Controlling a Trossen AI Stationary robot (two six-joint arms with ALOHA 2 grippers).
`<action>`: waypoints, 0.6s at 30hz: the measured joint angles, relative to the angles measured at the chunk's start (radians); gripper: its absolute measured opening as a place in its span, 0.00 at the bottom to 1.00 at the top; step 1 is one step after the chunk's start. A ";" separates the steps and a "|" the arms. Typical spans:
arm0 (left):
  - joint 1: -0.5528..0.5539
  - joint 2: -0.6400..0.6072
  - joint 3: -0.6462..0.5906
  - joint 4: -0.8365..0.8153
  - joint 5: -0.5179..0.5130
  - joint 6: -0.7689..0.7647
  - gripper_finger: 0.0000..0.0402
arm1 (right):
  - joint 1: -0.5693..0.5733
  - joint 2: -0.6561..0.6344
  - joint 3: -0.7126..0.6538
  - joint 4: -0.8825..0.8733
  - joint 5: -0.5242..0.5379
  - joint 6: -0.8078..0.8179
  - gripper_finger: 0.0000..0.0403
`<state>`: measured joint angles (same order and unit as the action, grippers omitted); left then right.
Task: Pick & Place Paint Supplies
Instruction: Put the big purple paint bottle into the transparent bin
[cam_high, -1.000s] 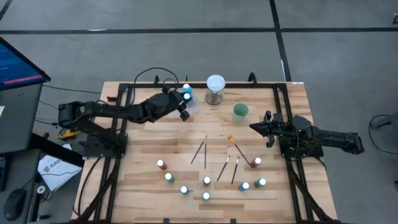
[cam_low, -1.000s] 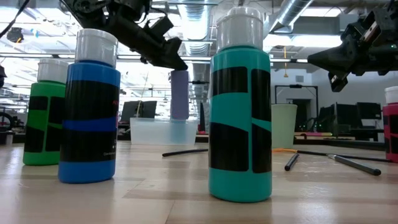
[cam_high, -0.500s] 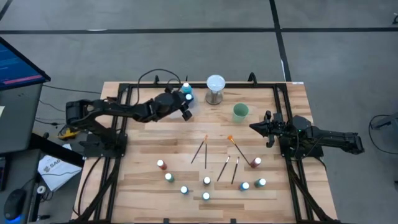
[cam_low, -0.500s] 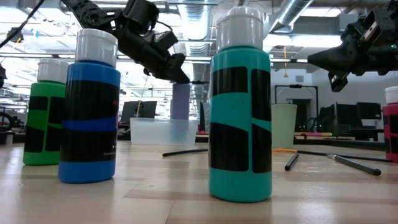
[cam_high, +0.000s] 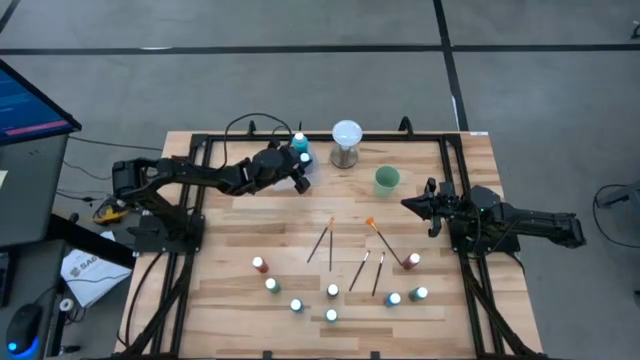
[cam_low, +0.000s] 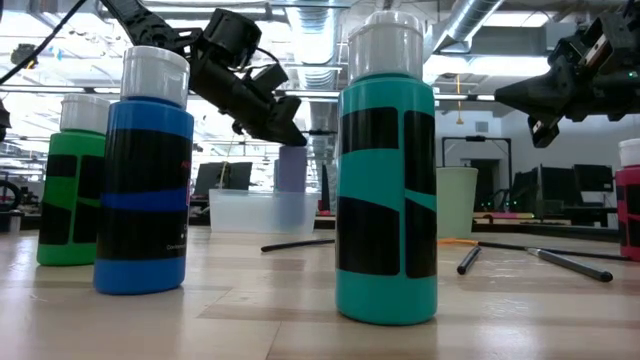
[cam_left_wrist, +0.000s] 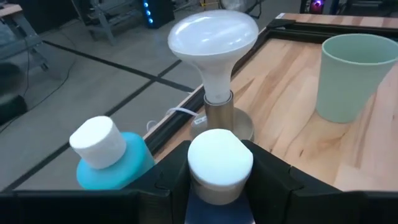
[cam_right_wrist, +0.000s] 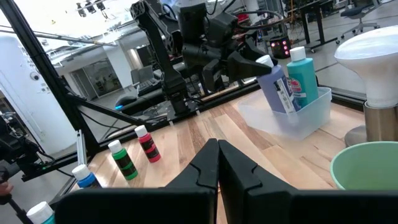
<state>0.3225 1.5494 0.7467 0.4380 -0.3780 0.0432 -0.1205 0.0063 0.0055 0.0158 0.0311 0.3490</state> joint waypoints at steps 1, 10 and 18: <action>0.001 0.000 0.000 0.000 0.009 -0.006 0.30 | 0.000 0.000 0.000 0.000 0.000 0.000 0.00; 0.046 0.008 0.000 -0.002 0.072 -0.056 0.30 | 0.000 0.000 0.000 0.000 0.000 0.000 0.00; 0.050 0.009 0.000 0.005 0.073 -0.056 0.34 | 0.000 0.000 0.000 0.000 0.000 0.000 0.00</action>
<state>0.3729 1.5585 0.7467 0.4434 -0.3054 -0.0127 -0.1205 0.0060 0.0057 0.0158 0.0311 0.3489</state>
